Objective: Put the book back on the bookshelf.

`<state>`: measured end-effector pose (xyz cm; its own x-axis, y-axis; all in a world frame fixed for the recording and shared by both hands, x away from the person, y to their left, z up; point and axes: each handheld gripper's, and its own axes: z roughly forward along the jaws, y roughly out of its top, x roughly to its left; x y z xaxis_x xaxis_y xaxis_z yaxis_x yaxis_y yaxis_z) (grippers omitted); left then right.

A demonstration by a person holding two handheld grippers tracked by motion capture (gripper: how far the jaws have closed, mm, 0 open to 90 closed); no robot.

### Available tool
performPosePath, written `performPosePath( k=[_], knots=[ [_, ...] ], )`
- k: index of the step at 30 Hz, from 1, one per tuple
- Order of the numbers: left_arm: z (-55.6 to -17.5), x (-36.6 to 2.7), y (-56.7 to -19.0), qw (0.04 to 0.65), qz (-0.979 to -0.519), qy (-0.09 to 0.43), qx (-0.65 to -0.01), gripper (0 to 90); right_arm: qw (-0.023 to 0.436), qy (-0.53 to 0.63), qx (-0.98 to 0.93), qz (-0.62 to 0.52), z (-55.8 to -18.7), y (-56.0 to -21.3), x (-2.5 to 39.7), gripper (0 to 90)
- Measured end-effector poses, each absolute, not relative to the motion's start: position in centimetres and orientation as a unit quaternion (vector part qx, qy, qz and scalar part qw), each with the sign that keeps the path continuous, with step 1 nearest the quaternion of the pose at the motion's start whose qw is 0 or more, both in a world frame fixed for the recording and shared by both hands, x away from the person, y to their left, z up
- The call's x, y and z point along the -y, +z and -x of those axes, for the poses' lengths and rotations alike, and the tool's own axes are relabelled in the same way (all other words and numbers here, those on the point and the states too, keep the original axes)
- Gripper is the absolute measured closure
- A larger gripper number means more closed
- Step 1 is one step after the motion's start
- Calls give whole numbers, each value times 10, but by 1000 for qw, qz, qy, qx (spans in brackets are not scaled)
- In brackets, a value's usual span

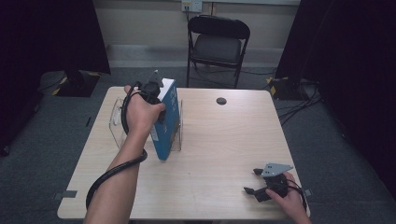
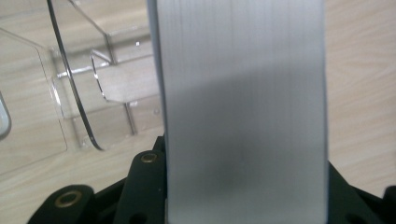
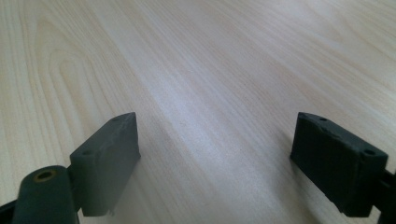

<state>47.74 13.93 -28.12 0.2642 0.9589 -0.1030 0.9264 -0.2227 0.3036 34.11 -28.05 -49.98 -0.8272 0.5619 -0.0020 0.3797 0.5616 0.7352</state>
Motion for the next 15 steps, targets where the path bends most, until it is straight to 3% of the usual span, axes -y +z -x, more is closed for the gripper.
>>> performPosePath(
  k=[15],
  knots=[
    [-473,-133,-286,157,-773,66,-611,620,119,383,-876,-269,-341,-500,280,140]
  ],
)
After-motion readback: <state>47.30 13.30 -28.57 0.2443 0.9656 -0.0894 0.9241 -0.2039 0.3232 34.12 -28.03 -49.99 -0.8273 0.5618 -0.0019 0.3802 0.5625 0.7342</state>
